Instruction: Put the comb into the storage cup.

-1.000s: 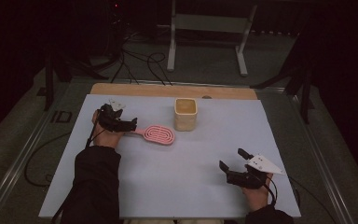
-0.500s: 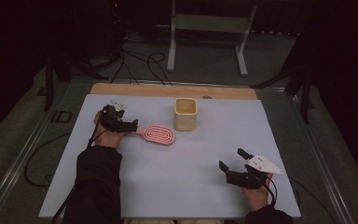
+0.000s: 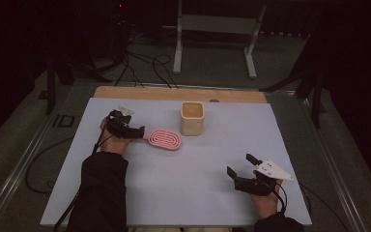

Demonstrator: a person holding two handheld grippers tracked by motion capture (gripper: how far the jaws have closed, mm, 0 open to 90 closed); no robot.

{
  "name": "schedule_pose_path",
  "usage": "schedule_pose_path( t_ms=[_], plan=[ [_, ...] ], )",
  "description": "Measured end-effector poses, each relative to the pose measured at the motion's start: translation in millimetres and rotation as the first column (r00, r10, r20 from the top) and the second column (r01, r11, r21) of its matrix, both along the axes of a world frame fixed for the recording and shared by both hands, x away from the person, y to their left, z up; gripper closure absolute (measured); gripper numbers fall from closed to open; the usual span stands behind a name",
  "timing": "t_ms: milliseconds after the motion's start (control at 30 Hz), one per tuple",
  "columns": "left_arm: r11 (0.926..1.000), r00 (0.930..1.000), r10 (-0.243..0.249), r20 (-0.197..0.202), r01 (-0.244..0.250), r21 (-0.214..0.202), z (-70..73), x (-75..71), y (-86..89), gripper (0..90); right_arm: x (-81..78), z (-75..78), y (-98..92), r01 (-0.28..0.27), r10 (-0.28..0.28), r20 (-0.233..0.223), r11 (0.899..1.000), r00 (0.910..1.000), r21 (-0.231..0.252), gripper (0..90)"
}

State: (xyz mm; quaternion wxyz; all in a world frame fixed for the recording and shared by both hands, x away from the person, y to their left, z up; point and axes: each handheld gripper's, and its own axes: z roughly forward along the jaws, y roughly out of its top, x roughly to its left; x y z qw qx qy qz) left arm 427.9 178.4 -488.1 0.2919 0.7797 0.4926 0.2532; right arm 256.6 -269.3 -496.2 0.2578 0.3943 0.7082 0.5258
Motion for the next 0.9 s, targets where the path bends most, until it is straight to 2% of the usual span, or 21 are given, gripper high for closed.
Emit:
schedule_pose_path(
  t_ms=[67,133,200,267,467,633,700,900],
  plan=[
    [1.0,1.0,0.001,-0.003,-0.001,-0.003,-1.1,0.4,-0.5,7.8,-0.1,0.1,0.0,0.001,-0.001,-0.001,1.0,1.0,-0.001,10.1],
    [0.9993,0.9998,0.022,-0.001,-0.022,0.03,-2.3,0.4,-3.1,14.2,0.3,-0.1,0.0,0.001,-0.001,0.002,1.0,1.0,-0.003,10.2],
    [0.999,0.9998,0.019,-0.007,-0.019,0.04,-3.3,0.7,-5.4,18.1,0.2,-0.1,0.0,0.001,-0.001,0.002,1.0,1.0,-0.003,10.2],
    [0.9986,0.9998,0.022,-0.001,-0.022,0.048,-3.8,0.4,-6.8,29.1,0.2,0.0,0.0,0.0,0.0,0.0,1.0,1.0,-0.002,10.2],
    [0.9985,0.9998,-0.012,-0.016,0.012,0.053,-6.0,1.3,-12.7,53.5,0.4,-0.1,-0.2,0.0,0.0,0.002,1.0,1.0,-0.003,10.2],
    [0.9959,0.9976,-0.047,-0.051,0.051,0.075,-10.8,2.2,-18.3,72.1,0.3,0.0,-0.4,0.001,-0.001,0.0,1.0,1.0,-0.003,10.2],
    [0.996,0.9966,-0.057,-0.059,0.061,0.065,-11.8,2.0,-19.0,79.8,0.2,0.1,-0.4,0.001,-0.001,0.0,1.0,1.0,-0.003,10.2],
    [0.9948,0.9947,-0.072,-0.073,0.077,0.067,-11.4,0.7,-18.7,88.0,0.2,0.1,-0.5,0.0,0.0,0.0,1.0,1.0,-0.001,10.2]
  ],
)
